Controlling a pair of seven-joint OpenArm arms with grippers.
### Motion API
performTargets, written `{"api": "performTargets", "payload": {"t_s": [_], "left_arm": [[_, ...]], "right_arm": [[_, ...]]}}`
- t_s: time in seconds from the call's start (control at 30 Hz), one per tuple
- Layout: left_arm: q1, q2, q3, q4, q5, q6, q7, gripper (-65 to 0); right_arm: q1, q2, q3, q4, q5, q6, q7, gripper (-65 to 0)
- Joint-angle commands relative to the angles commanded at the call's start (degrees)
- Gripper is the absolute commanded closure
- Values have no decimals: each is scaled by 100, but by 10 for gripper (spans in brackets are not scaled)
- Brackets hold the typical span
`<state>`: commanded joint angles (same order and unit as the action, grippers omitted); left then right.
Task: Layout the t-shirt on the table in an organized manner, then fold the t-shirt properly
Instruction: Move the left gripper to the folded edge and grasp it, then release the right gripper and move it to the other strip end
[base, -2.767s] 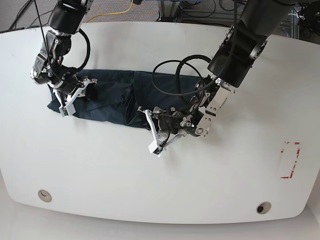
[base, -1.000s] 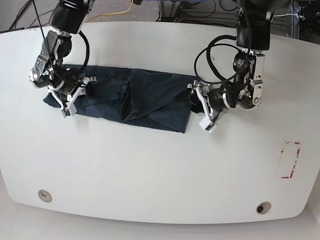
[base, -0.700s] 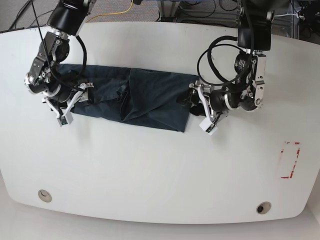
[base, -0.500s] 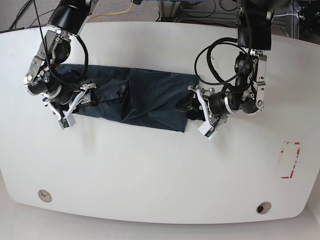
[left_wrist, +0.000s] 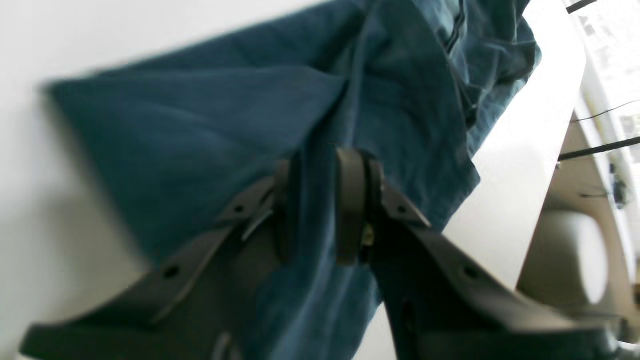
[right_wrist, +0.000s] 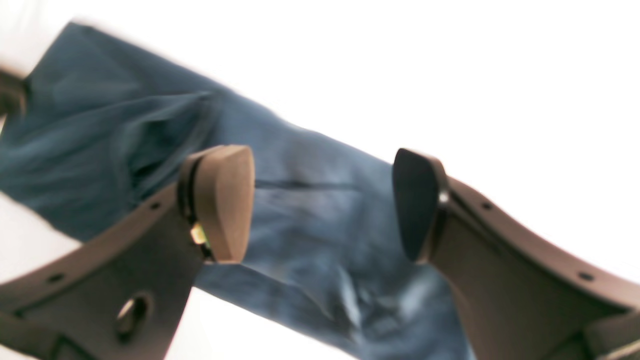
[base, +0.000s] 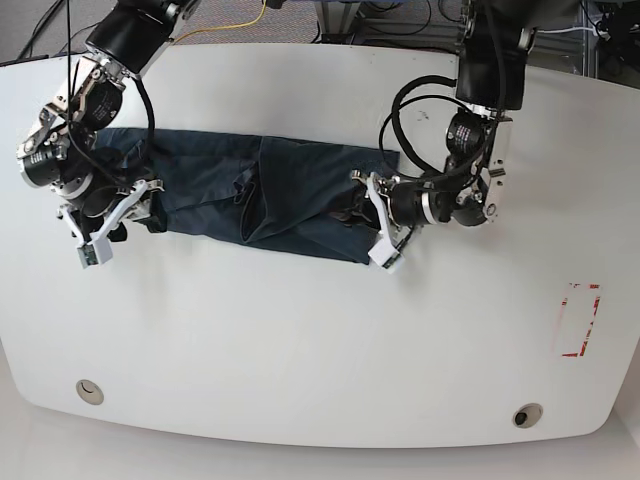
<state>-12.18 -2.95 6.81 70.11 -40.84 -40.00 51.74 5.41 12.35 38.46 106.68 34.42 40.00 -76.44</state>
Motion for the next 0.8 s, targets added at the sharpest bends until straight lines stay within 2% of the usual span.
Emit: {"api": "performTargets", "payload": {"t_s": [0.2,0.4,0.63,0.8], "left_arm": [[0,0,0,-246,44,0,-26,-100],[9,-114,0,-387,44,0,-26,-100],[35,-273,0,-387,44,0,-26,-100],[44,-422,0,-387,44,0,-26,-100]], "right_arm": [[-35,255,615,-273,712,0,-211,-423],[-9,510,1310,-1415,1512,0,-356,-423],[-35,976,1521,-3059,2382,0,-356,-423],[-26,1292,1538,-3710,2479,0,-356,-425]]}}
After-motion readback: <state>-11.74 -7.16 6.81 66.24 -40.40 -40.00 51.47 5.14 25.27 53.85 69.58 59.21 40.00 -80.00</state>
